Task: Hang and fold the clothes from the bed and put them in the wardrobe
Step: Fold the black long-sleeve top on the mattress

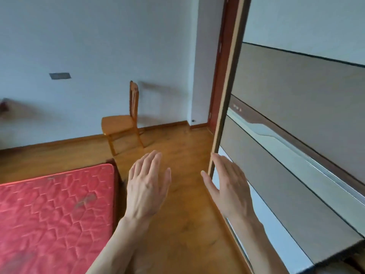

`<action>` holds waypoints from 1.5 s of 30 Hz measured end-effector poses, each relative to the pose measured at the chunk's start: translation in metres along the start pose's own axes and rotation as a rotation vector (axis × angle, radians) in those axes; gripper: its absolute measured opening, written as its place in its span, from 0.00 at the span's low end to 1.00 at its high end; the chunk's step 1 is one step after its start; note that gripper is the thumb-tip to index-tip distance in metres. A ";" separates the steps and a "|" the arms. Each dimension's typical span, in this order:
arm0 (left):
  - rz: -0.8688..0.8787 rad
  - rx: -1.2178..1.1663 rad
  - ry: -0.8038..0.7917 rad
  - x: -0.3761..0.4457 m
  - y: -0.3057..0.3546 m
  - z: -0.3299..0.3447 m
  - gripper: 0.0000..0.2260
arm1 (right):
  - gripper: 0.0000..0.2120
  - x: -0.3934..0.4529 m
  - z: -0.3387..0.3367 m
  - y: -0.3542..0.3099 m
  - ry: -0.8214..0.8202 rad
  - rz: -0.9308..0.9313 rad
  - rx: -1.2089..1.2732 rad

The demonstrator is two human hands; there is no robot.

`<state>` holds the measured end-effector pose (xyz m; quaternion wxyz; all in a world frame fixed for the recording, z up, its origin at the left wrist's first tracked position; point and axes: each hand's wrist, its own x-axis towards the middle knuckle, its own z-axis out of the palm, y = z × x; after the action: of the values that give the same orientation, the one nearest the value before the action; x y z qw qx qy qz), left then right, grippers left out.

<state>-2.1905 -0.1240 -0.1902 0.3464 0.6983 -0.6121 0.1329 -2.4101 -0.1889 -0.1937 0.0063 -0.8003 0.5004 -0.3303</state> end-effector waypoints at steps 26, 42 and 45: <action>-0.949 0.678 0.314 -0.104 -0.365 -0.175 0.22 | 0.31 0.111 0.299 -0.454 -0.484 -0.891 0.649; -1.526 0.952 0.509 -0.228 -0.383 -0.226 0.21 | 0.28 0.017 0.382 -0.633 -0.824 -1.346 0.941; -1.583 0.946 0.519 -0.264 -0.382 -0.237 0.22 | 0.27 -0.021 0.381 -0.655 -0.846 -1.387 0.952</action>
<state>-1.8293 0.2348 -0.3026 0.1428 0.9260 0.2501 0.2442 -1.6909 0.0327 -0.2795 0.3159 -0.8865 -0.3193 -0.1118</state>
